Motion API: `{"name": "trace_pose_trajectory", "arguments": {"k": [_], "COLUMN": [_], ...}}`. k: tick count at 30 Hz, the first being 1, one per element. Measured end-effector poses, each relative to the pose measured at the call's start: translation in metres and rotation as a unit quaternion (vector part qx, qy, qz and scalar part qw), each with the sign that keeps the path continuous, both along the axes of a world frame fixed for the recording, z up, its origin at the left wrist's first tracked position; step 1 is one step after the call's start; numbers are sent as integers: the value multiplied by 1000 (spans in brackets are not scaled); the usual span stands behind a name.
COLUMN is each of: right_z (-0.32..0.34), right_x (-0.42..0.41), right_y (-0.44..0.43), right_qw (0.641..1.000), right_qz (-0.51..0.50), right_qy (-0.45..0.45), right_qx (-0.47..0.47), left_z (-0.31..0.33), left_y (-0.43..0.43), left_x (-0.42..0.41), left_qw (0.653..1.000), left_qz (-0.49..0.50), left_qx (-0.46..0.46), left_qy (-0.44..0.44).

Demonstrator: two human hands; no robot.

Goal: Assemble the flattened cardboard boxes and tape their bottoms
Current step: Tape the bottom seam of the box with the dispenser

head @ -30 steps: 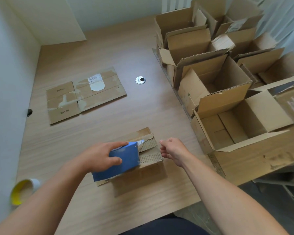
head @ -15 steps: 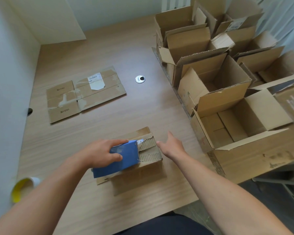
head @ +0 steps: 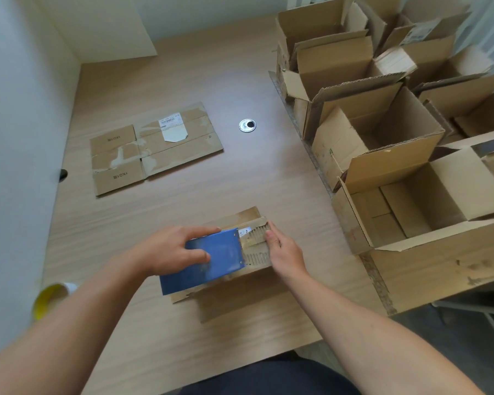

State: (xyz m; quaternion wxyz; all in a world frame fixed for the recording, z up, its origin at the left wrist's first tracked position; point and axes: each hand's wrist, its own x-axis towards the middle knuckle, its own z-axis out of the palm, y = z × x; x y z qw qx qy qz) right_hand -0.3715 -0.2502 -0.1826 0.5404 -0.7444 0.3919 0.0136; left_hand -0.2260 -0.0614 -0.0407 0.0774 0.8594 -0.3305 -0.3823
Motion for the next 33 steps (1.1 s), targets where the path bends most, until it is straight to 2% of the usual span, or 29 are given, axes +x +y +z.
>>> {"name": "trace_pose_trajectory", "arguments": {"k": [7, 12, 20, 33], "right_z": [-3, -3, -3, 3], "right_x": [4, 6, 8, 12], "right_y": [-2, -3, -2, -1], "right_qw": [997, 991, 996, 998], "right_qz": [-23, -33, -14, 9], "right_qy": [-16, -34, -32, -10], "right_qx": [66, 124, 84, 54], "left_z": [17, 20, 17, -5], "left_y": [39, 67, 127, 140], "left_x": [13, 22, 29, 31], "left_qw": [996, 994, 985, 985], "left_qz": [29, 49, 106, 107], "left_qx": [8, 9, 11, 3], "left_qy": [86, 102, 133, 137]}}
